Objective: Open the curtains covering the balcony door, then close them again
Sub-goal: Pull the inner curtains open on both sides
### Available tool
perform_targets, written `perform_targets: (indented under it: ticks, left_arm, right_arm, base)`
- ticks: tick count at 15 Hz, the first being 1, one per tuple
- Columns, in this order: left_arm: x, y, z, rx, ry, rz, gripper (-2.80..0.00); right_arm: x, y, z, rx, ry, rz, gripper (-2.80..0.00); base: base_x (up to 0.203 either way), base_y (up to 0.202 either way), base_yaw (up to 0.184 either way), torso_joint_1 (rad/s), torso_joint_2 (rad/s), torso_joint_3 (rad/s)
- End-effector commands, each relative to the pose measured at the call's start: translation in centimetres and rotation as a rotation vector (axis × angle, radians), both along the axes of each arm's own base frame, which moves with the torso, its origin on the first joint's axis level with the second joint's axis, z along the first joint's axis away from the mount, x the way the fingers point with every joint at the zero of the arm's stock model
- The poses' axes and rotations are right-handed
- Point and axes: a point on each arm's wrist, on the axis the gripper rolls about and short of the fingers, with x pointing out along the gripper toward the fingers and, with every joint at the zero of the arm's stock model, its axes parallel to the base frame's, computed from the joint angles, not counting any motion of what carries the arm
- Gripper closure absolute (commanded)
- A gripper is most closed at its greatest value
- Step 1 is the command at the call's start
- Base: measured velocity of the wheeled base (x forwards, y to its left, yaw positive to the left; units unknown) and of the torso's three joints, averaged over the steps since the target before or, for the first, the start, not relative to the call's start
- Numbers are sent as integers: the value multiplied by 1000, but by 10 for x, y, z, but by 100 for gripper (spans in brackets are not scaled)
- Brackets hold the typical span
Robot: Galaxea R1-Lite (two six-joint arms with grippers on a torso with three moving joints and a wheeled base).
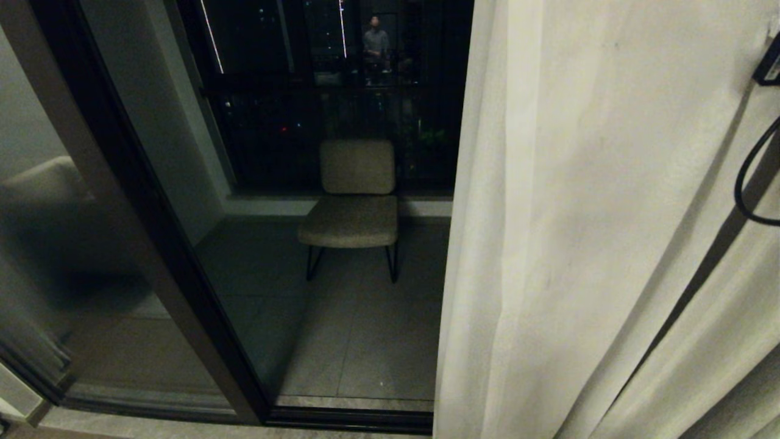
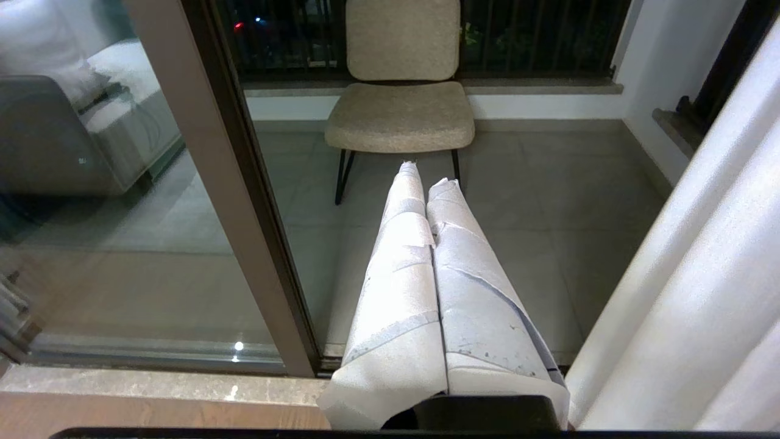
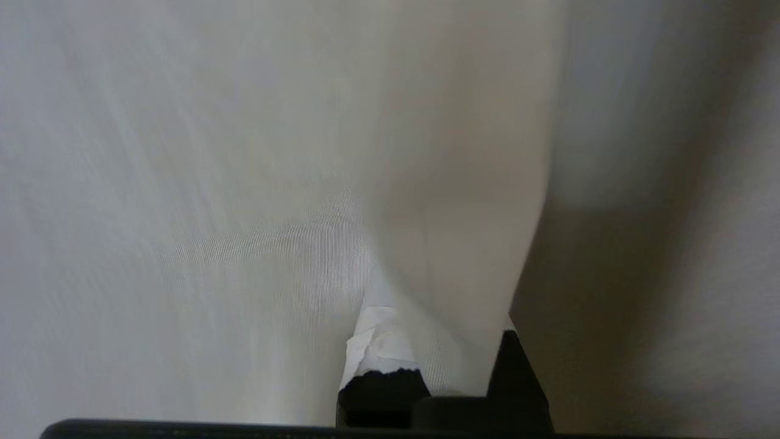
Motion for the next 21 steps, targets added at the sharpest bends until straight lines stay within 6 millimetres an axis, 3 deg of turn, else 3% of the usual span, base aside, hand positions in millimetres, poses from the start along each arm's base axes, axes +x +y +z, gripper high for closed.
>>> perform_targets:
  ticks: [1,8,15,21]
  left_arm:
    - [0,0,0,0,0,1,0]
    - [0,0,0,0,0,1,0]
    - [0,0,0,0,0,1,0]
    - [0,0,0,0,0,1,0]
  right_arm:
    - [4,-24,7,8,-19,-75,0]
    - [-12,-114,11,9,-19,-264,0]
    - [-35,-198,1,-3,8,-427,0]
    - [-43,-245,-5,-8,4,-530,0]
  base:
    - [0,0,0,0,0,0]
    - [0,0,0,0,0,0]
    - [0,0,0,0,0,0]
    - [0,0,0,0,0,0]
